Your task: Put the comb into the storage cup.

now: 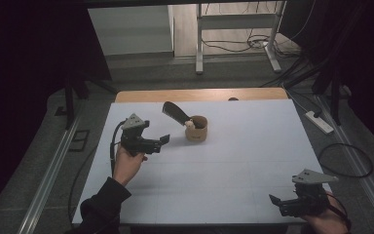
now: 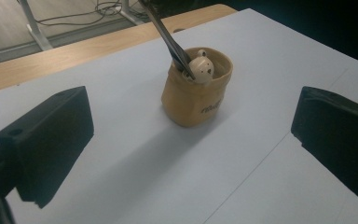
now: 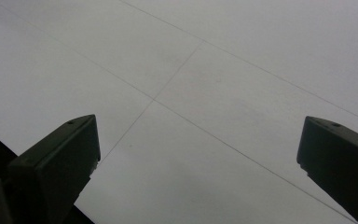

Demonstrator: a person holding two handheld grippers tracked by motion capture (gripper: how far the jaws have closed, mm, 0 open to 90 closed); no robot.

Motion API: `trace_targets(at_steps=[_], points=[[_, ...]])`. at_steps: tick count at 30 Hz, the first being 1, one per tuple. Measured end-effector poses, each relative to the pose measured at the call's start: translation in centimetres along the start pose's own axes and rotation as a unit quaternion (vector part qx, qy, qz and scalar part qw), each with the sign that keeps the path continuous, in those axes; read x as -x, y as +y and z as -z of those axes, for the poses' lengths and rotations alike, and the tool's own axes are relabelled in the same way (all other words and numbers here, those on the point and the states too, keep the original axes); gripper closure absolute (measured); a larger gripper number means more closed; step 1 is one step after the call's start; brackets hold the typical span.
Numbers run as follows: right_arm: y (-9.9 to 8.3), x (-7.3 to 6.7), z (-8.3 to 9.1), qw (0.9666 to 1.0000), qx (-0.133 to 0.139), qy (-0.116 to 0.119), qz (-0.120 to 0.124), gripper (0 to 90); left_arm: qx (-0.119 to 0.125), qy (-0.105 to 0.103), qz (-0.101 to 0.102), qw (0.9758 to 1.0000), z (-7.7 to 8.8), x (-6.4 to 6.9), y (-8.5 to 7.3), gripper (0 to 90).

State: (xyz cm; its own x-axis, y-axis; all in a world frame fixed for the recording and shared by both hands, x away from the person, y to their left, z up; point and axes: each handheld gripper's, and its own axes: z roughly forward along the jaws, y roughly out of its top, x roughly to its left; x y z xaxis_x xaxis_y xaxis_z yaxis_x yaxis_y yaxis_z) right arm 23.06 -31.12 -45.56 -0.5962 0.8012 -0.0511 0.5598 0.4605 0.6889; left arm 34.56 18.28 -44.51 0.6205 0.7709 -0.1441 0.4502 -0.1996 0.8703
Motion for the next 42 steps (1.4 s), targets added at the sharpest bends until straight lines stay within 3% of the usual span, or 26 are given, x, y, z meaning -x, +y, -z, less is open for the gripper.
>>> trace_targets(at_steps=[16, 42], points=[[0.0, -0.1, 0.0, 1.0, 0.001, -0.003, 0.002, 0.0, -0.011, -0.002, 0.006, 0.9999, 1.1, 0.4, -0.7, 0.0], [0.0, -0.1, 0.0, 1.0, -0.001, -0.007, 0.003, 0.0, -0.007, -0.008, 0.025, 0.9996, 4.0, 1.2, -2.1, 0.0]])
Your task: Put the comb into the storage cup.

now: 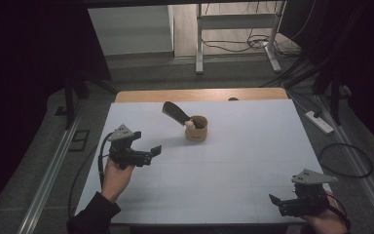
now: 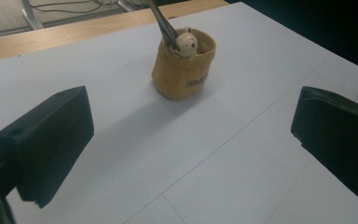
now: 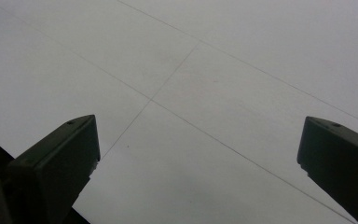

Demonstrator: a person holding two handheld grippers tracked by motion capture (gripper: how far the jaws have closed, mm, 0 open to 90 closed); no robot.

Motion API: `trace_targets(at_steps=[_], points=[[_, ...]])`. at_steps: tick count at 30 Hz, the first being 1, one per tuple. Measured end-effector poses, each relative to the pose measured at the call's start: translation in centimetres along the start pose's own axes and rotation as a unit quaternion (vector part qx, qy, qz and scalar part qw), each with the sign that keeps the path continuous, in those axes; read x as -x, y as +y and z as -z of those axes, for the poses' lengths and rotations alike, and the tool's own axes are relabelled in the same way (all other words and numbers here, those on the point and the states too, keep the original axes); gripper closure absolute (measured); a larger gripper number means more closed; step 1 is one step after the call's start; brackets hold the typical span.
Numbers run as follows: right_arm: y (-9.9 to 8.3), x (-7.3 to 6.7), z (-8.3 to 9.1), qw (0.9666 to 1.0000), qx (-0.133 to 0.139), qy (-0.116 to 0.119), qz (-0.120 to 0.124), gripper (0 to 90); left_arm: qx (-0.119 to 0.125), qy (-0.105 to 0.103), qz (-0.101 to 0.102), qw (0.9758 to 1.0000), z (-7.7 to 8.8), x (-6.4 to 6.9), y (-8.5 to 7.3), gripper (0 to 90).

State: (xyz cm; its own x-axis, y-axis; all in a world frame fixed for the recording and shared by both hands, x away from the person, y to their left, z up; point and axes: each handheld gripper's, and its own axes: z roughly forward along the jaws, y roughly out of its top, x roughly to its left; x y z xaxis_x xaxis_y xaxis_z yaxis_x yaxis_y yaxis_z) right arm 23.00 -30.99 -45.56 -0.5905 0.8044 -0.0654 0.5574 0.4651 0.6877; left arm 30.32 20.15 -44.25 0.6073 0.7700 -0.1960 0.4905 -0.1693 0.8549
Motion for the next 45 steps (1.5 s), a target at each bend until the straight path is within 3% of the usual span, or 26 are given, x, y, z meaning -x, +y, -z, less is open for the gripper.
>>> trace_targets(at_steps=[17, 22, 45], points=[[0.0, -0.1, 0.0, 1.0, 0.001, -0.001, 0.004, 0.0, -0.001, -0.002, 0.005, 1.0, 1.6, 0.5, -1.1, 0.0], [0.0, -0.1, 0.0, 1.0, 0.0, -0.001, 0.004, 0.0, 0.003, -0.007, 0.016, 0.9998, 2.1, 0.5, -1.4, 0.0], [0.1, -0.2, 0.0, 1.0, 0.0, -0.002, 0.006, 0.0, 0.007, 0.012, 0.04, 0.9991, 4.7, 0.9, -3.0, 0.0]])
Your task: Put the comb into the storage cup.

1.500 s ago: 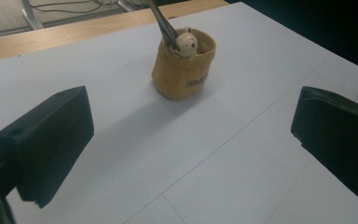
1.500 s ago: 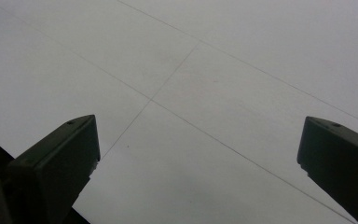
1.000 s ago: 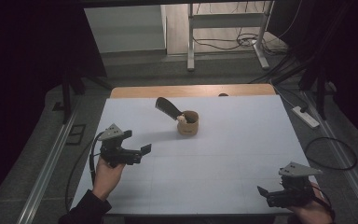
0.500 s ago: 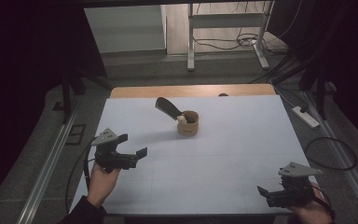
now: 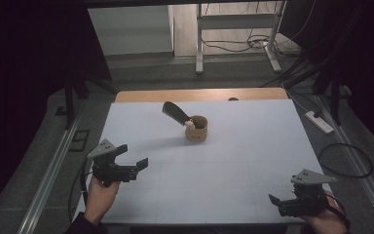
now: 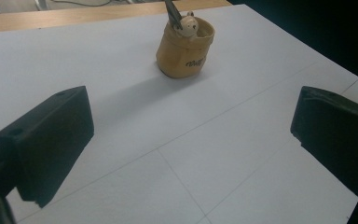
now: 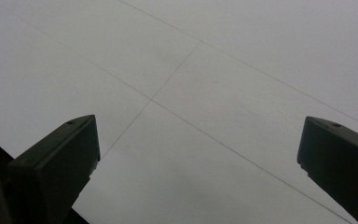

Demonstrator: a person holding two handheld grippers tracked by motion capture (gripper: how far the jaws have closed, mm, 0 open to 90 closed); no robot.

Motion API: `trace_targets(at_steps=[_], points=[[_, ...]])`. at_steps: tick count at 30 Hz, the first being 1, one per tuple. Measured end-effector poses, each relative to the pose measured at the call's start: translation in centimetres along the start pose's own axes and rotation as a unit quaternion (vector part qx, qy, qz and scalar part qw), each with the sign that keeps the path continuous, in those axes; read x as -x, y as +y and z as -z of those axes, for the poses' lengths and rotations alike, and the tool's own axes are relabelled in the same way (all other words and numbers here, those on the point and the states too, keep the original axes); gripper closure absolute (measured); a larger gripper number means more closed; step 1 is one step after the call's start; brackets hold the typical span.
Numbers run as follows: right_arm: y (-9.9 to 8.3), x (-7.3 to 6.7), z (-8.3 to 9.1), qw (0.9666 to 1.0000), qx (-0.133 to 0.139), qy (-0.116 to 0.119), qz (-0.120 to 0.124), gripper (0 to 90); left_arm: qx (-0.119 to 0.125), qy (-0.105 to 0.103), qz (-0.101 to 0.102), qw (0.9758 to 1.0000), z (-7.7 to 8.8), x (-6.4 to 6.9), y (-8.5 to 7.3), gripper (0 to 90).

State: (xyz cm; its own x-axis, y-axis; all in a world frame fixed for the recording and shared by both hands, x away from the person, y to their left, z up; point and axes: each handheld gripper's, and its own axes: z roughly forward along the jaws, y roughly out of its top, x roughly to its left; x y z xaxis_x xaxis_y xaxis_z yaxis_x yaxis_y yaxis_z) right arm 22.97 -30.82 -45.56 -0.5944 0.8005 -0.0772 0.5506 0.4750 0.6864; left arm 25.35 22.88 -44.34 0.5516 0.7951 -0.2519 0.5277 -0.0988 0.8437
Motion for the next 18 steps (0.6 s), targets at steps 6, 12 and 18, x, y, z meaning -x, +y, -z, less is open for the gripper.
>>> trace_targets(at_steps=[6, 12, 18], points=[[0.0, 0.0, 0.0, 1.0, 0.0, 0.001, 0.001, 0.0, -0.005, 0.008, -0.002, 1.0, 0.6, 0.0, -0.5, 0.0], [0.0, 0.0, 0.0, 1.0, 0.0, 0.001, 0.002, 0.0, -0.012, 0.013, 0.0, 0.9999, 1.0, 0.1, -1.0, 0.2], [0.0, -0.1, 0.0, 1.0, -0.001, 0.0, 0.002, 0.0, -0.017, 0.02, -0.005, 0.9996, 1.5, 0.4, -1.5, 0.2]])
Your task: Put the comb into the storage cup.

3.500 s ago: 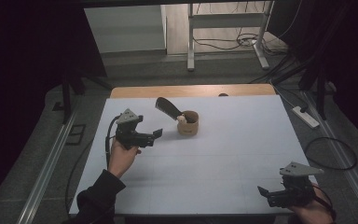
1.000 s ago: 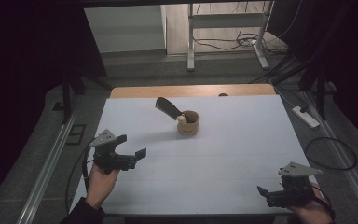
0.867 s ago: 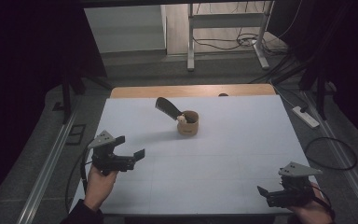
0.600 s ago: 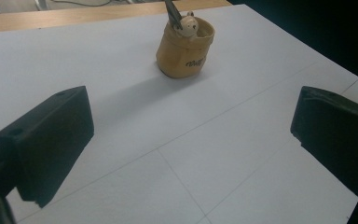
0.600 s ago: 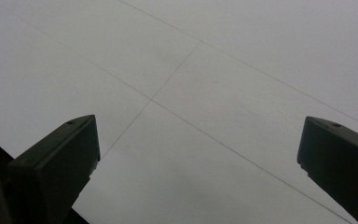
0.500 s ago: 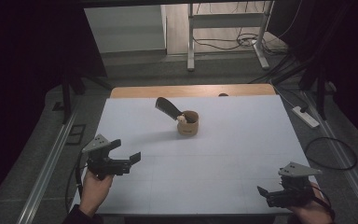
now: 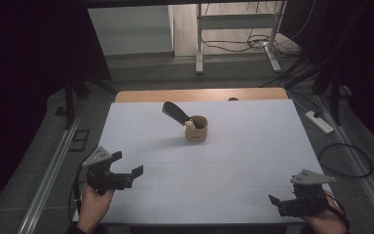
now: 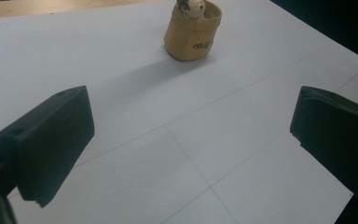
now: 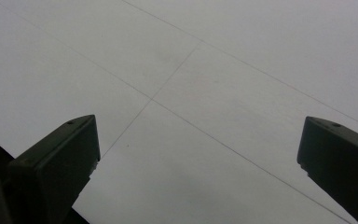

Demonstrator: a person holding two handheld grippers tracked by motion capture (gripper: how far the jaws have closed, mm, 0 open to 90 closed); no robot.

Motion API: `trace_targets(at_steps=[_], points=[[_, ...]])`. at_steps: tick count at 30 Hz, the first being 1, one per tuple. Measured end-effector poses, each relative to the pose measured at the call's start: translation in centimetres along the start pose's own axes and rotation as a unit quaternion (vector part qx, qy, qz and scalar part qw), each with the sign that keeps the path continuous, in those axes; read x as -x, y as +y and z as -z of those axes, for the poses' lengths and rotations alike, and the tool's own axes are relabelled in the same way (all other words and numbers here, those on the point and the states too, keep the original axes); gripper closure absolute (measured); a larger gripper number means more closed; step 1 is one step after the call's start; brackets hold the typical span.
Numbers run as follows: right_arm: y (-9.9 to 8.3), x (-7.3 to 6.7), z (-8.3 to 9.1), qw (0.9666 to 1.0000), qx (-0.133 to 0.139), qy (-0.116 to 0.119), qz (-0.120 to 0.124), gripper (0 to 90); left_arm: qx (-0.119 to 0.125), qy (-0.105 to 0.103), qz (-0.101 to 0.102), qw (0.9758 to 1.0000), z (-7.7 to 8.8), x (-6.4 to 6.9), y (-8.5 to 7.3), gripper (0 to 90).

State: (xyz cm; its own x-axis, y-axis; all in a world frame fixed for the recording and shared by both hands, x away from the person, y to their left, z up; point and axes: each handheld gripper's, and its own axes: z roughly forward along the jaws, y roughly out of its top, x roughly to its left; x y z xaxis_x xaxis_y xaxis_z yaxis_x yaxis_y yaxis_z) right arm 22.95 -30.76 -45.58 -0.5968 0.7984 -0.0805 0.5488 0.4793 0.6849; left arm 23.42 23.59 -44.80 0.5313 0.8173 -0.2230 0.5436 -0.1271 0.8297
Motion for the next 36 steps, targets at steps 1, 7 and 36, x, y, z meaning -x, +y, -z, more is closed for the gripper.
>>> trace_targets(at_steps=[1, 7, 36], points=[[0.0, 0.0, 0.0, 1.0, 0.0, 0.0, 0.0, 0.0, -0.001, 0.001, -0.001, 1.0, 0.1, 0.0, -0.1, 0.2], [0.0, 0.0, 0.0, 1.0, 0.0, 0.0, 0.0, 0.0, -0.009, 0.011, -0.004, 0.9999, 0.5, 0.1, -0.6, 0.2], [0.0, 0.1, 0.0, 1.0, -0.001, -0.002, -0.003, 0.0, -0.024, 0.036, -0.005, 0.999, 3.3, 0.7, -3.2, 0.0]])
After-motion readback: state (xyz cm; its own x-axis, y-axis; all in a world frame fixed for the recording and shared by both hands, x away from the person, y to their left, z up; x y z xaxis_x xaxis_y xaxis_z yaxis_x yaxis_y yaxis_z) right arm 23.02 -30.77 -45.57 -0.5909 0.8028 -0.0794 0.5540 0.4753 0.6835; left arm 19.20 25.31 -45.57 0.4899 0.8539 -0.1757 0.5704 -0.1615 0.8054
